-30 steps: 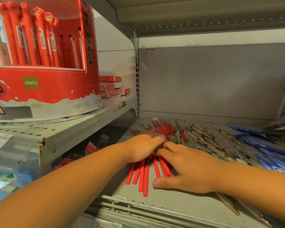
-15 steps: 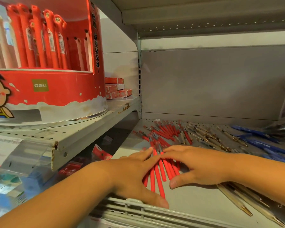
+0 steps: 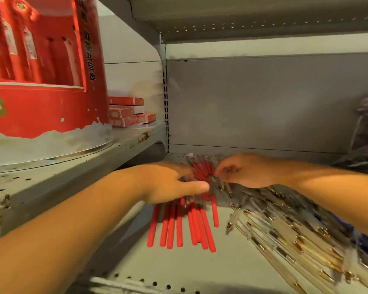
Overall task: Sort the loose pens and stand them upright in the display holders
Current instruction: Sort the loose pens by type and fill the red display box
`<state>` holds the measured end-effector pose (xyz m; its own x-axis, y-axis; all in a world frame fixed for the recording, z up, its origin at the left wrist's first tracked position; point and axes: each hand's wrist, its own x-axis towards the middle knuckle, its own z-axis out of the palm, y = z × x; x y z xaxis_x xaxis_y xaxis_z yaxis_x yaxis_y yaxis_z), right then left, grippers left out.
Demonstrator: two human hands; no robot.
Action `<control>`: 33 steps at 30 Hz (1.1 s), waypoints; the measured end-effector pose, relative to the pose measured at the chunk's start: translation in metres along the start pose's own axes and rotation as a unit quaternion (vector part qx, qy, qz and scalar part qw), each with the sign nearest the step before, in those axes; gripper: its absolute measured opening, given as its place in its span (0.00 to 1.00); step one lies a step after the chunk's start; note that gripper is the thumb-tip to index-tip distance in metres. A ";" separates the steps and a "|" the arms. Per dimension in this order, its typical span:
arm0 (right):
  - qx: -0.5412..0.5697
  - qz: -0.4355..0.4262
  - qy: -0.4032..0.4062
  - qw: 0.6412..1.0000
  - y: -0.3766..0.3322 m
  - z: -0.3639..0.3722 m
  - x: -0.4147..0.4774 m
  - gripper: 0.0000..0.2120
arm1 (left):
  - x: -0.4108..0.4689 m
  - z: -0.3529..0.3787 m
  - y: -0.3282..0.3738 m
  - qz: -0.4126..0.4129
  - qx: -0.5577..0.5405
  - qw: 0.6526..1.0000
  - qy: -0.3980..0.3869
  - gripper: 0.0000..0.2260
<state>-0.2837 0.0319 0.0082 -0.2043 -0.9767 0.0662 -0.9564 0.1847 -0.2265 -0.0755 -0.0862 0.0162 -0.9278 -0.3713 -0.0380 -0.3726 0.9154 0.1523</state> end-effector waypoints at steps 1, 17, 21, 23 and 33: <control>-0.021 0.009 -0.013 1.000 0.007 0.001 0.006 0.12 | 0.010 -0.002 0.001 -0.025 0.007 1.000 0.002 0.38; 0.017 0.031 -0.090 0.995 0.035 0.010 0.058 0.11 | 0.116 0.014 0.002 -0.083 0.090 0.992 -0.010 0.13; 0.053 0.030 -0.044 0.997 0.042 0.008 0.056 0.04 | 0.124 0.022 -0.002 -0.047 0.090 0.995 -0.019 0.15; 0.051 0.043 -0.027 0.997 0.048 0.008 0.056 0.03 | 0.128 0.025 -0.005 -0.036 0.094 0.995 -0.006 0.15; 0.055 0.099 0.043 0.993 0.076 0.001 0.052 0.07 | 0.129 0.038 -0.014 0.053 0.024 0.994 0.090 0.15</control>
<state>-0.3664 -0.0046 -0.0070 -0.4070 -0.9089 0.0910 -0.8685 0.3542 -0.3469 -0.1904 -0.1407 -0.0280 -0.9445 -0.2909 0.1527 -0.2784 0.9554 0.0983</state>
